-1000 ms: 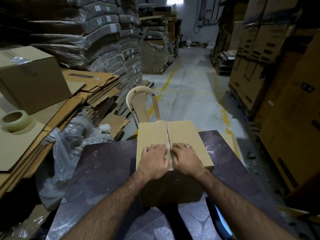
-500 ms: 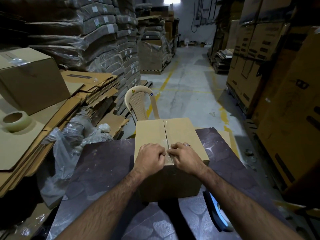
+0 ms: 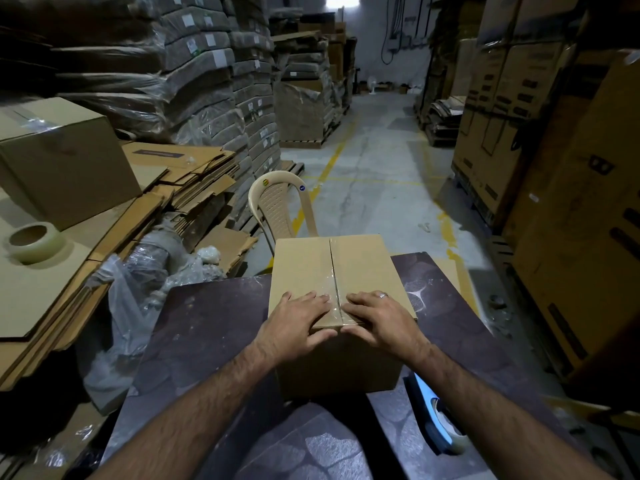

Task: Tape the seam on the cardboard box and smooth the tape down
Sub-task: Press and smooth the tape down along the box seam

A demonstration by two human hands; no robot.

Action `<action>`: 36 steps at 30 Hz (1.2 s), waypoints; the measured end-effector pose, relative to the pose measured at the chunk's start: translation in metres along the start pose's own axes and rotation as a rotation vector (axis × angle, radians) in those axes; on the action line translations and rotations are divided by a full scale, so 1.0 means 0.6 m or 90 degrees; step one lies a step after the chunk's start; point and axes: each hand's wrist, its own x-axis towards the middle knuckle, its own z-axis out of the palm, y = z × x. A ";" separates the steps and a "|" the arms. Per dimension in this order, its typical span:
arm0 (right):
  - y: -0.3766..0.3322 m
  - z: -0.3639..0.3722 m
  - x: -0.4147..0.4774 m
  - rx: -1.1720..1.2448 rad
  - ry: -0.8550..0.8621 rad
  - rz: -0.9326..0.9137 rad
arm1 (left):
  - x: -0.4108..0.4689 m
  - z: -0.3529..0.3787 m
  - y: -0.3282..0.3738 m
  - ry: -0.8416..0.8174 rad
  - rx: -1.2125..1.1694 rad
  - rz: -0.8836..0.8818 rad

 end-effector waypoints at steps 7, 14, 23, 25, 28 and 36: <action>0.000 0.026 -0.015 -0.102 0.066 -0.005 | -0.004 0.000 0.012 -0.012 0.101 0.017; -0.005 0.040 -0.020 -0.154 0.149 -0.009 | -0.013 0.013 0.018 0.026 0.121 -0.005; -0.018 0.057 -0.033 -0.215 0.189 0.086 | -0.017 0.023 0.026 0.037 0.139 -0.031; -0.012 0.056 -0.035 -0.212 0.193 0.065 | -0.023 0.026 0.019 0.048 0.146 -0.015; -0.010 0.057 -0.038 -0.206 0.210 0.071 | -0.024 0.031 0.022 0.052 0.158 -0.025; -0.013 0.065 -0.037 -0.223 0.215 0.092 | -0.023 0.034 0.019 0.083 0.187 -0.007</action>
